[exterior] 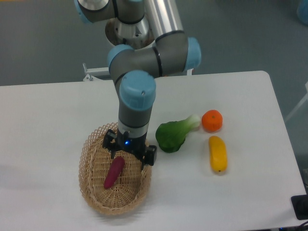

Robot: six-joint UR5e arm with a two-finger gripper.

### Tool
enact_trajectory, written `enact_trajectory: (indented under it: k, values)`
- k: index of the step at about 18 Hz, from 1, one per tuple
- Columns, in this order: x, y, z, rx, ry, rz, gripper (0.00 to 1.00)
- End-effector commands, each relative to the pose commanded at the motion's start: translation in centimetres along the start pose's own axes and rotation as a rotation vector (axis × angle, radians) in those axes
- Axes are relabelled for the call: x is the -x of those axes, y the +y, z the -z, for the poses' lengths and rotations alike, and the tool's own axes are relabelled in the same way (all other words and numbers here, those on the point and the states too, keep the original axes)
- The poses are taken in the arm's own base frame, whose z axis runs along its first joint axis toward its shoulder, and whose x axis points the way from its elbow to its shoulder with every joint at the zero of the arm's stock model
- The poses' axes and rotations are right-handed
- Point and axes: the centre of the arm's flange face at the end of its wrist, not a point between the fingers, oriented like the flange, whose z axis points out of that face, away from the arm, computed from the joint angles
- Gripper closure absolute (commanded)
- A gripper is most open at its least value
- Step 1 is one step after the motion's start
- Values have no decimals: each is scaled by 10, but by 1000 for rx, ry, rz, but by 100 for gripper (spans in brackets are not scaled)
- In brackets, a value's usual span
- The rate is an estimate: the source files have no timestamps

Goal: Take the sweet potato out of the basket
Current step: 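Move the open gripper over the basket above the purple sweet potato, then lower the gripper onto the sweet potato and close on it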

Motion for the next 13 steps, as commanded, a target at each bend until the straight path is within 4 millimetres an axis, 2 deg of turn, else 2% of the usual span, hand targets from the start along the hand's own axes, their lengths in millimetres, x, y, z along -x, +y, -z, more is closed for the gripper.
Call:
enact_trajectory:
  k: [4,9,11,13]
  values:
    - [-7,-1,-27,32,24,-8,0]
    - [-13,1,-43,47,-22,-26,0]
    - [-25,1,-59,82,-29,-44,0]
    - [-28,-3,-54,81,-57,-53,0]
